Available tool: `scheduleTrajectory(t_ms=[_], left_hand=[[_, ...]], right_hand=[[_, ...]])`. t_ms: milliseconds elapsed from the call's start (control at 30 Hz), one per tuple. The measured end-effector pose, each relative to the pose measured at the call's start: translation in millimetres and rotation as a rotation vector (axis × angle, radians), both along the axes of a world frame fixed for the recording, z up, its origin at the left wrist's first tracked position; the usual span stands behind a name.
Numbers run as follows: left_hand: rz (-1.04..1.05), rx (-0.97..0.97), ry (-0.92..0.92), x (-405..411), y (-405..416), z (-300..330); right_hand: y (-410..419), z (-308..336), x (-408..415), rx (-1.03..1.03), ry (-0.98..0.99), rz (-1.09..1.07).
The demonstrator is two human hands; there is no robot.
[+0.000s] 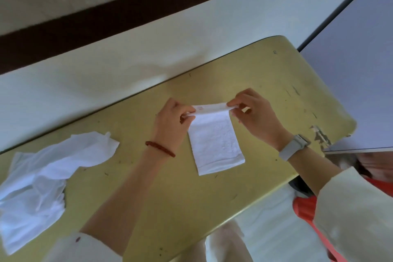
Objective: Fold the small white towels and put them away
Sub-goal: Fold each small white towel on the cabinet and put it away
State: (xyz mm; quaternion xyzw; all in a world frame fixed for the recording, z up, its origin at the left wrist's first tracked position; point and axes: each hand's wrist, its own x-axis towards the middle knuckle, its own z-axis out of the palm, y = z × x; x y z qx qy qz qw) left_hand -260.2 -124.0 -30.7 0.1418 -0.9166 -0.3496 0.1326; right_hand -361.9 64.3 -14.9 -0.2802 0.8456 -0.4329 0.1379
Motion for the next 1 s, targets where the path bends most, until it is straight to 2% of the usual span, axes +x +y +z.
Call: scheduleTrajectory(t_ms=[267, 533, 1000], left_hand=[[-0.206, -0.110, 0.063, 67.4, 44.1, -44.5], [-0.189, -0.128, 0.018, 94.3, 59.9, -67.5], [-0.221, -0.196, 0.128, 103.7, 65.4, -72.6]], right_hand=[[57.8, -54.4, 63.5, 0.104, 0.248, 0.090], [72.3, -69.3, 85.0, 0.196, 0.338, 0.093], [77.3, -81.2, 90.4, 0.195, 0.509, 0.189]])
